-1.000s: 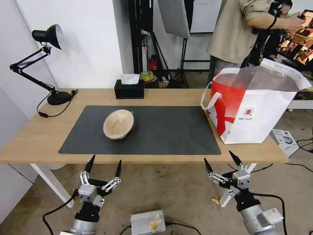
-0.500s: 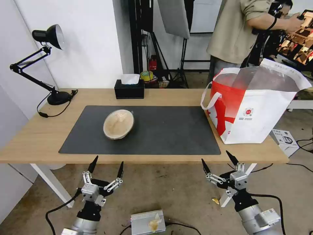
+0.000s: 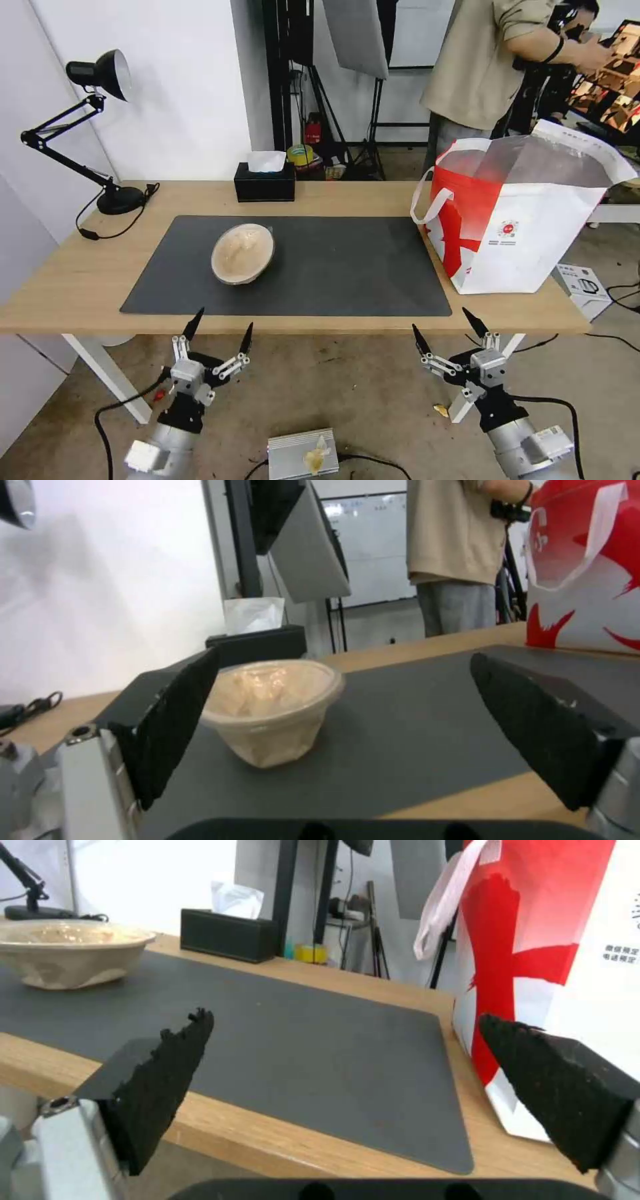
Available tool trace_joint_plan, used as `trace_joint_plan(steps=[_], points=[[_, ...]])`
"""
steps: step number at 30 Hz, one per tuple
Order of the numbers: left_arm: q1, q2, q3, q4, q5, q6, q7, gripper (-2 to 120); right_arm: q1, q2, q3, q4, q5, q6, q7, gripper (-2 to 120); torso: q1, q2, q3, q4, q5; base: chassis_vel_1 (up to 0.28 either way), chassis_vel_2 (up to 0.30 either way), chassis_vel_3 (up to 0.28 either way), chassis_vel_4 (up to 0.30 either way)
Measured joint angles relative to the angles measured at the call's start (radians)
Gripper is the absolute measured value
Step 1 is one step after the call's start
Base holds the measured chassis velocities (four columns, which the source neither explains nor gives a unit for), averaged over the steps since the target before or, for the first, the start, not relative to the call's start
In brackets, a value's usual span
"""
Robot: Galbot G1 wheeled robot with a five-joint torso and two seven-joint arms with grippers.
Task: Pick up the trash from the table and place it into the takeout bag.
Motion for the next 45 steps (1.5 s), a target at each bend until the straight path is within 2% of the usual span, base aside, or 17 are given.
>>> trace_joint_plan(steps=[4,9,20,24,29,32,39,45], points=[[-0.081,0.054,0.028,0.056,-0.018,0.02,-0.013,100,0.0,0.0,0.0,0.0,0.0,0.0,0.0,100,0.0,0.0,0.0,0.0,0.0,0.0,0.0,0.0,0.0],[-0.145,0.086,0.056,0.102,-0.021,0.035,-0.02,100,0.0,0.0,0.0,0.0,0.0,-0.001,0.0,100,0.0,0.0,0.0,0.0,0.0001,0.0,0.0,0.0,0.0],[-0.23,0.154,0.106,0.137,-0.037,0.078,-0.023,100,0.0,0.0,0.0,0.0,0.0,-0.001,0.001,100,0.0,0.0,0.0,0.0,0.0,0.0,0.0,0.0,0.0],[-0.282,0.234,0.122,0.163,-0.039,0.096,-0.021,100,0.0,0.0,0.0,0.0,0.001,-0.001,0.001,100,0.0,0.0,0.0,0.0002,0.0,0.0,0.0,0.0,0.0],[-0.322,0.271,0.135,0.181,-0.041,0.104,-0.021,100,0.0,0.0,0.0,0.0,0.001,-0.002,0.001,100,0.0,0.0,0.0,0.0001,0.0001,0.0,0.0,0.0,0.0],[-0.387,0.318,0.166,0.219,-0.041,0.107,-0.017,100,0.0,0.0,0.0,0.0,0.001,-0.002,0.001,100,0.0,0.0,0.0,0.0,0.0,0.0,0.0,0.0,0.0],[-0.435,0.344,0.184,0.241,0.017,0.129,0.004,100,0.0,0.0,0.0,0.0,0.001,-0.002,0.001,100,0.0,0.0,0.0,0.0,0.0001,0.0,0.0,0.0,0.0],[-0.459,0.355,0.198,0.254,0.021,0.141,0.007,100,0.0,0.0,0.0,0.0,0.001,-0.002,0.001,100,0.0,0.0,0.0,0.0,0.0001,0.0,0.0,0.0,0.0]])
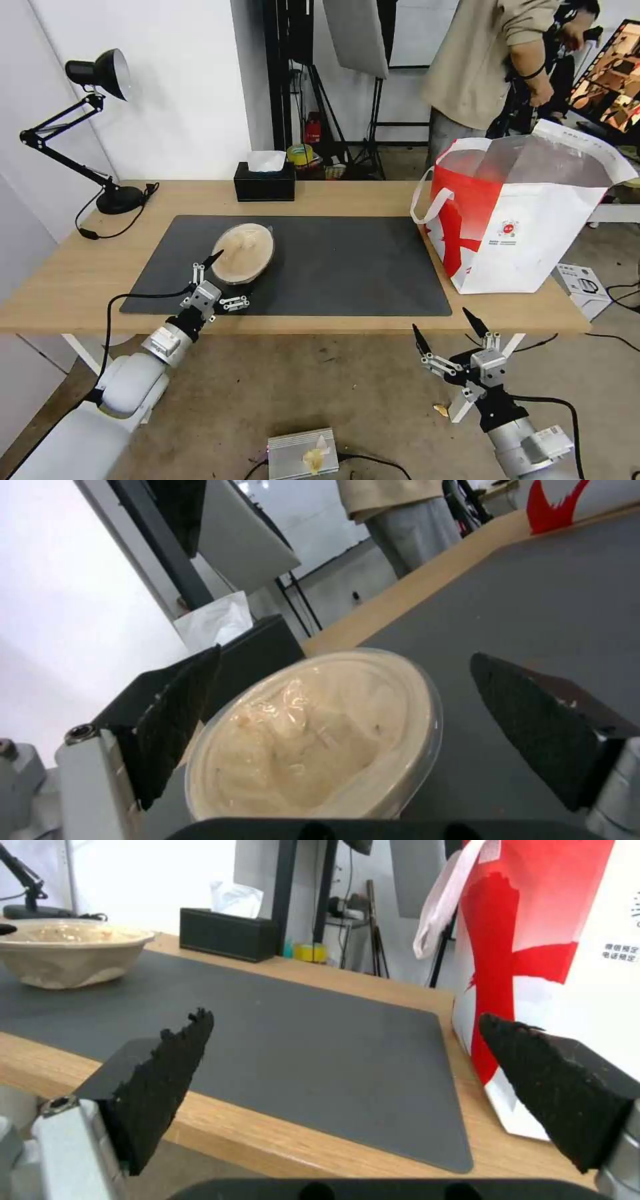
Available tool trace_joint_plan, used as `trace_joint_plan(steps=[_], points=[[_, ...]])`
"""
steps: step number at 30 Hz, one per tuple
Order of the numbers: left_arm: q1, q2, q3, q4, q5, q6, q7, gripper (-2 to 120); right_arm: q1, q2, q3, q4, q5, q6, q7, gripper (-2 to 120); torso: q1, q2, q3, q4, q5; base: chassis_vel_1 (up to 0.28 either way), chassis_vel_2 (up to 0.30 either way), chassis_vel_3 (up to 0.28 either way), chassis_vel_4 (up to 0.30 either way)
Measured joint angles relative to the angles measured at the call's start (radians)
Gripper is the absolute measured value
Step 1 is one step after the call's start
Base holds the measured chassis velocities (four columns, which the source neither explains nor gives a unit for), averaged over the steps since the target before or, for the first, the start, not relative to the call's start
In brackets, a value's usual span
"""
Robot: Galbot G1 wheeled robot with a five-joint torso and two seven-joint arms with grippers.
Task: Pick up the trash from the table and place it into the takeout bag.
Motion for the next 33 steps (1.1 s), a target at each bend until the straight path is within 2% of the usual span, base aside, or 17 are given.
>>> trace_joint_plan(steps=[12,27,33], points=[[-0.024,0.01,0.047,0.016,-0.006,0.012,0.012,100,0.0,0.0,0.0,0.0,0.0,0.0,0.0,100,0.0,0.0,0.0,0.0,0.0,0.0,0.0,0.0,0.0],[-0.103,0.035,0.123,0.093,-0.013,0.022,0.047,100,0.0,0.0,0.0,0.0,0.0,0.0,0.0,100,0.0,0.0,0.0,-0.0001,0.0,0.0,0.0,0.0,0.0],[-0.114,0.054,0.127,0.113,-0.008,0.057,0.082,100,0.0,0.0,0.0,0.0,0.0,0.0,0.0,100,0.0,0.0,0.0,0.0,0.0,0.0,0.0,0.0,0.0]])
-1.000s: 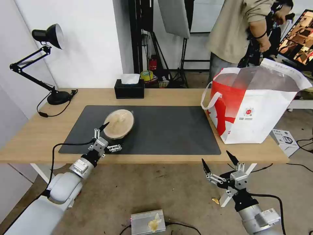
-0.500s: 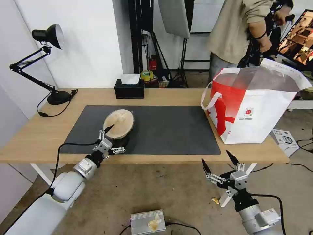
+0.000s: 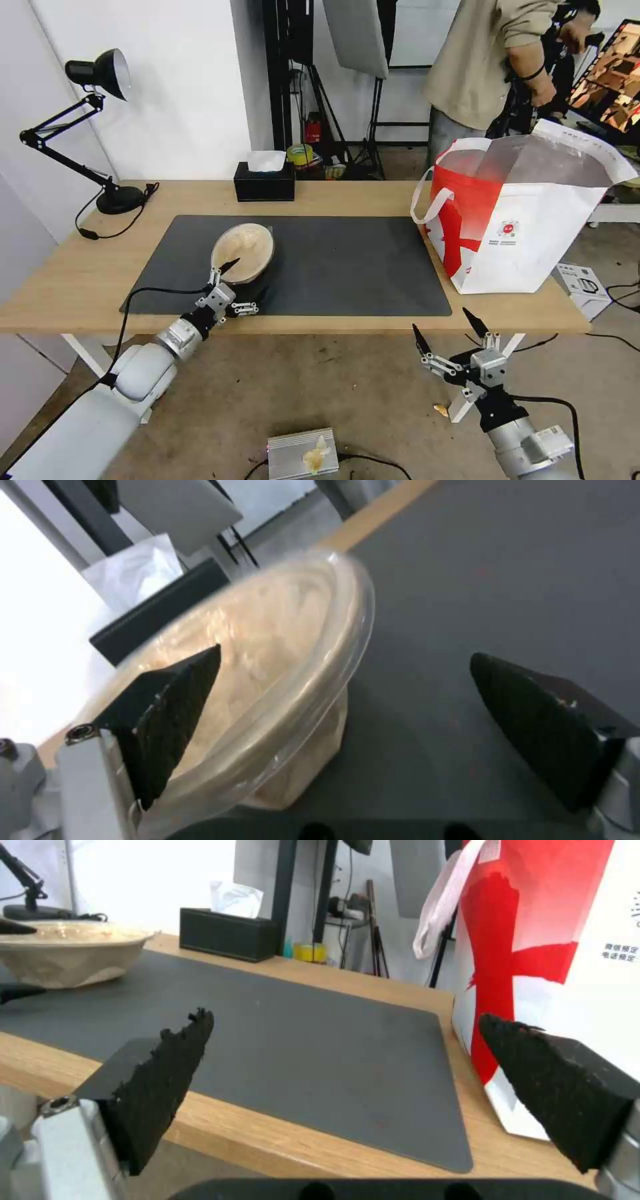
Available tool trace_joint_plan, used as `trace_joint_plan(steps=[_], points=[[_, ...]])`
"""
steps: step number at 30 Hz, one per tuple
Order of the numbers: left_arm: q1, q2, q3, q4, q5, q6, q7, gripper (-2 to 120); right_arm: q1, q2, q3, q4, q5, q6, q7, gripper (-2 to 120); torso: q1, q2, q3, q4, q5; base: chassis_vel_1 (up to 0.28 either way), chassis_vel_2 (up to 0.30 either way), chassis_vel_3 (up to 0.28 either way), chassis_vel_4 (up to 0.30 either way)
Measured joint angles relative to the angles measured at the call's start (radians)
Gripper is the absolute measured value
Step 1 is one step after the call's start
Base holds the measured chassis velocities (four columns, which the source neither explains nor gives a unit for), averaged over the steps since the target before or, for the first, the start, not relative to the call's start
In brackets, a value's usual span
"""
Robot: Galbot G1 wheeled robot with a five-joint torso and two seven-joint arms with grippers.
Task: Pick up the trash from the table and place it into the takeout bag.
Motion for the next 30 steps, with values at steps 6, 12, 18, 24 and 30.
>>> trace_joint_plan(steps=[6,12,18,24,30], points=[[-0.007,0.013,-0.002,0.007,0.007,0.011,0.01,100,0.0,0.0,0.0,0.0,0.0,0.0,0.0,100,0.0,0.0,0.0,-0.0001,0.0,0.0,0.0,0.0,0.0],[-0.009,0.024,-0.005,0.006,0.007,0.023,0.013,100,0.0,0.0,0.0,0.0,0.0,0.0,0.0,100,0.0,0.0,0.0,-0.0001,0.0,0.0,0.0,0.0,0.0],[-0.023,0.047,-0.007,0.008,-0.002,0.035,0.015,100,0.0,0.0,0.0,0.0,0.0,0.0,0.0,100,0.0,0.0,0.0,0.0,0.0,0.0,0.0,0.0,0.0],[-0.034,0.058,-0.008,0.01,-0.014,0.036,0.015,100,0.0,0.0,0.0,0.0,0.0,0.0,0.0,100,0.0,0.0,0.0,0.0,-0.0001,0.0,0.0,0.0,0.0],[-0.049,0.076,-0.007,0.014,-0.025,0.037,0.015,100,0.0,0.0,0.0,0.0,0.0,0.0,0.0,100,0.0,0.0,0.0,0.0,0.0,0.0,0.0,0.0,0.0]])
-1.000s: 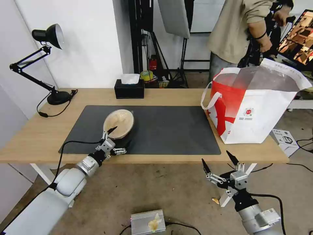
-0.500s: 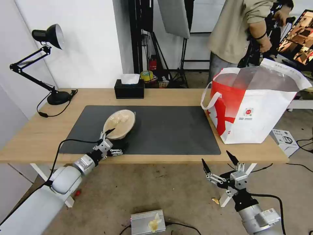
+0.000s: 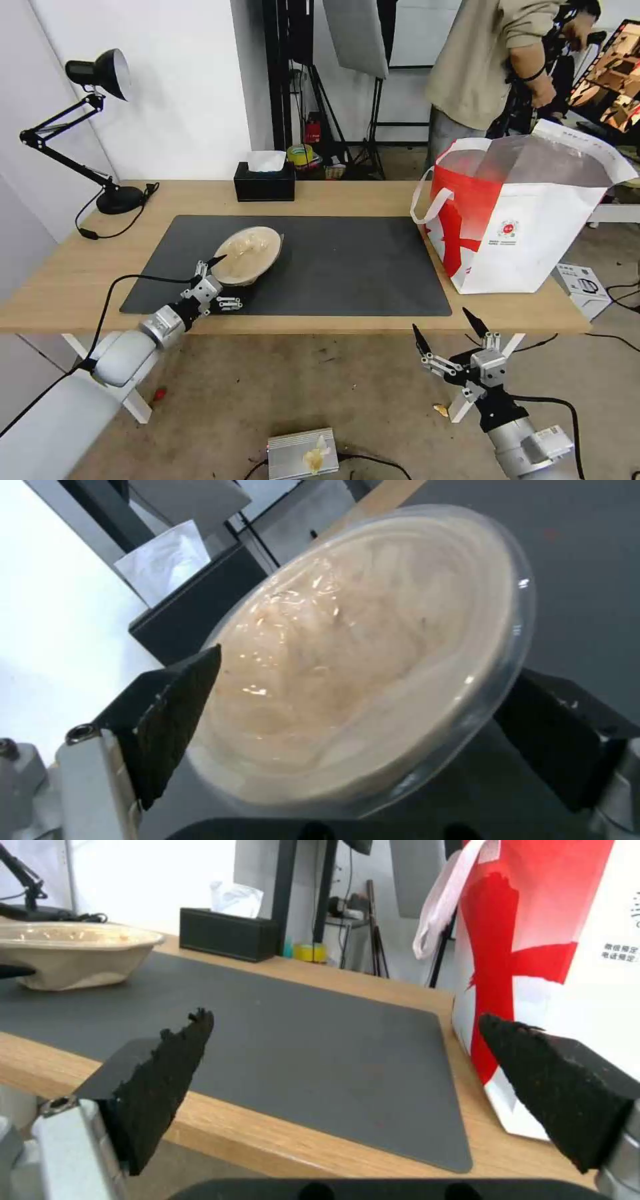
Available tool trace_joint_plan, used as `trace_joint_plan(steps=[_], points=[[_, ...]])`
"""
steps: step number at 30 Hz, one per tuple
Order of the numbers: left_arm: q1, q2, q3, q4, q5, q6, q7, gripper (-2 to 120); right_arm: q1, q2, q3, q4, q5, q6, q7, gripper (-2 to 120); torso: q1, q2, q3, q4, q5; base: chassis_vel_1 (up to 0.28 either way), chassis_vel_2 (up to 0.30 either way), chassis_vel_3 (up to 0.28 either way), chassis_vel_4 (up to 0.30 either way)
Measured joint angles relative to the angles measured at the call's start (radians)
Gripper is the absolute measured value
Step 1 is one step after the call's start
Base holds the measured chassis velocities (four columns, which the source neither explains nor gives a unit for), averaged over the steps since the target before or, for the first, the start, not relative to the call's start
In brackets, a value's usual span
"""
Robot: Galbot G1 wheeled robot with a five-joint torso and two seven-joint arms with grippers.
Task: Pick up the trash from the table and place it into the takeout bag.
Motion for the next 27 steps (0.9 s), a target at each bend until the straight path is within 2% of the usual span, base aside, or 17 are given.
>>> trace_joint_plan(steps=[13,15,16,18,21,23,24,26,27], points=[[-0.044,0.007,0.021,0.021,0.0,0.003,-0.001,99,0.0,0.0,0.0,0.0,0.0,0.0,0.0,100,0.0,0.0,0.0,0.0,0.0,0.0,0.0,0.0,0.0],[-0.048,0.006,0.022,0.022,0.001,0.008,-0.002,93,0.0,0.0,0.0,0.0,0.0,0.0,0.0,100,0.0,0.0,0.0,-0.0001,0.0,0.0,0.0,0.0,0.0],[-0.051,0.006,0.022,0.023,0.001,0.009,-0.003,87,0.0,0.0,0.0,0.0,0.0,0.0,0.0,100,0.0,0.0,0.0,-0.0001,0.0001,0.0,0.0,0.0,0.0],[-0.051,0.006,0.023,0.023,0.001,0.009,-0.003,85,0.0,0.0,0.0,0.0,0.0,0.0,0.0,100,0.0,0.0,0.0,-0.0001,0.0,0.0,0.0,0.0,0.0],[-0.051,0.008,0.021,0.025,-0.002,0.009,-0.002,70,0.0,0.0,0.0,0.0,0.0,0.0,0.0,100,0.0,0.0,0.0,0.0,0.0001,0.0,0.0,0.0,0.0],[-0.051,0.009,0.021,0.026,-0.003,0.009,-0.002,67,0.0,0.0,0.0,0.0,0.0,0.0,0.0,100,0.0,0.0,0.0,-0.0001,0.0001,0.0,0.0,0.0,0.0],[-0.051,0.009,0.02,0.027,-0.003,0.009,-0.001,59,0.0,0.0,0.0,0.0,0.0,0.0,0.0,100,0.0,0.0,0.0,-0.0001,0.0001,0.0,0.0,0.0,0.0],[-0.051,0.009,0.02,0.028,-0.003,0.009,-0.001,58,0.0,0.0,0.0,0.0,0.0,0.0,0.0,100,0.0,0.0,0.0,-0.0001,0.0001,0.0,0.0,0.0,0.0],[-0.051,0.008,0.019,0.029,-0.004,0.009,0.0,50,0.0,0.0,0.0,0.0,0.0,0.0,0.0,100,0.0,0.0,0.0,0.0,0.0,0.0,0.0,0.0,0.0]])
